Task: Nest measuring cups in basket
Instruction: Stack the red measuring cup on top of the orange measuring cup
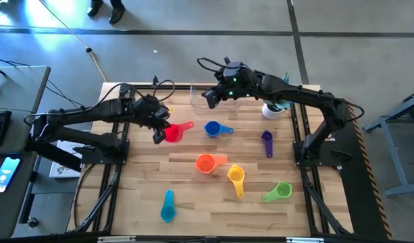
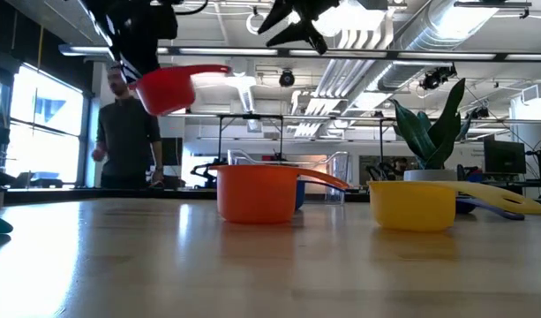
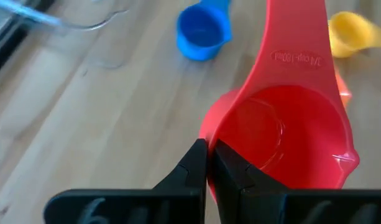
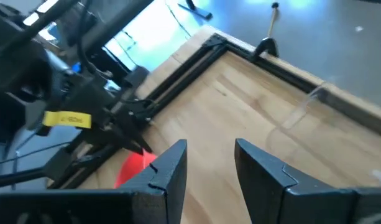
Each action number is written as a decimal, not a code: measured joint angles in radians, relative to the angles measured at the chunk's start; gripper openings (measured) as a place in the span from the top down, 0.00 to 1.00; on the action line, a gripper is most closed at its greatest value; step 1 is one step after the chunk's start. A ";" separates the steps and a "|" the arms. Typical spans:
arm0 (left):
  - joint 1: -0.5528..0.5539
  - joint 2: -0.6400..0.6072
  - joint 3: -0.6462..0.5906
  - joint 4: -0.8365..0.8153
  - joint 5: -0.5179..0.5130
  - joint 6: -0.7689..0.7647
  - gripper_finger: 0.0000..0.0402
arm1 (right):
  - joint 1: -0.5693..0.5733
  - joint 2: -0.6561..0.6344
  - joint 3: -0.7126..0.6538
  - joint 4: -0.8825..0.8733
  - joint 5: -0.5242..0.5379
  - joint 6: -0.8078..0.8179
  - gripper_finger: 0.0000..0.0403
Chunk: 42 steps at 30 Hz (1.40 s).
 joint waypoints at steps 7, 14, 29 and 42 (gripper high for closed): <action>-0.126 0.008 0.013 0.000 0.058 -0.029 1.00 | 0.095 -0.002 0.000 0.031 0.092 0.068 0.69; -0.233 0.078 0.013 0.021 0.051 -0.059 1.00 | 0.172 -0.002 0.000 0.036 0.254 0.091 0.69; -0.264 0.312 0.013 0.313 0.042 -0.043 1.00 | 0.214 -0.002 0.000 0.039 0.361 0.118 0.69; -0.262 0.542 0.179 0.302 0.042 -0.033 1.00 | 0.158 -0.002 0.000 0.039 0.390 0.135 0.69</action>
